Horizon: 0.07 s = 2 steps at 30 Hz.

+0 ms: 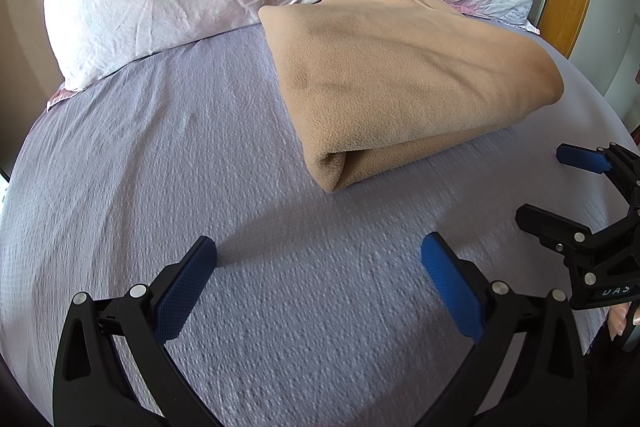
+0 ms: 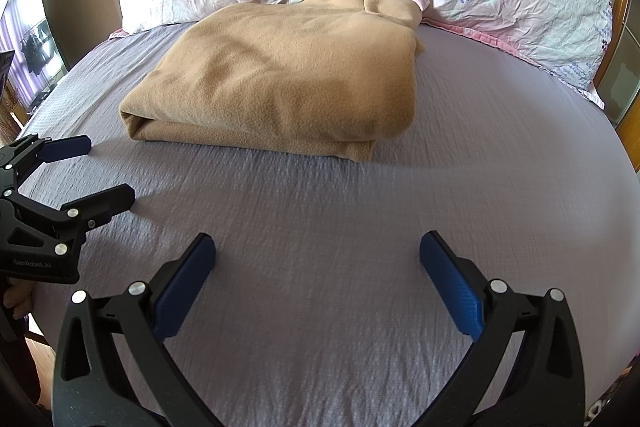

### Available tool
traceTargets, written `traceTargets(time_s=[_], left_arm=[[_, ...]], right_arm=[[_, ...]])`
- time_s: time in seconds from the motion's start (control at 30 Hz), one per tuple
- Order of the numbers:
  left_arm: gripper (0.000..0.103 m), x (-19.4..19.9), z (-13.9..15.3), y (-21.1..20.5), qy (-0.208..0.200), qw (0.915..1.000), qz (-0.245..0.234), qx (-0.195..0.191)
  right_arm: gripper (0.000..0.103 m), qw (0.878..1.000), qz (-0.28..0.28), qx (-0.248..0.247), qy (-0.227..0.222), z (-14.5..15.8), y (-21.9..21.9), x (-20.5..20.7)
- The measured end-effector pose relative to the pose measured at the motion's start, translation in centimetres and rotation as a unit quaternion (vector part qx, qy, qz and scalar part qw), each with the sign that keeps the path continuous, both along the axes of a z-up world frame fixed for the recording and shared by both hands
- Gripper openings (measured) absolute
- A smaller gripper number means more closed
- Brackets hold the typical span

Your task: Fold small clothes

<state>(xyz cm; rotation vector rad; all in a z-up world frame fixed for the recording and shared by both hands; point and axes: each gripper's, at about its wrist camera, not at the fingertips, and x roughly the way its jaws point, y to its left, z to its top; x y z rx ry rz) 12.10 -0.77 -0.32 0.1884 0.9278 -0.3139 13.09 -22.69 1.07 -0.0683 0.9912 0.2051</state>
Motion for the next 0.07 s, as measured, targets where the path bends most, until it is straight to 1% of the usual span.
traceTargets(time_s=[0.07], left_arm=[[0.102, 0.01, 0.0, -0.01, 0.0, 1.0, 0.0, 0.0]], right_arm=[[0.101, 1.0, 0.0, 0.0, 0.0, 0.0, 0.0, 0.02]])
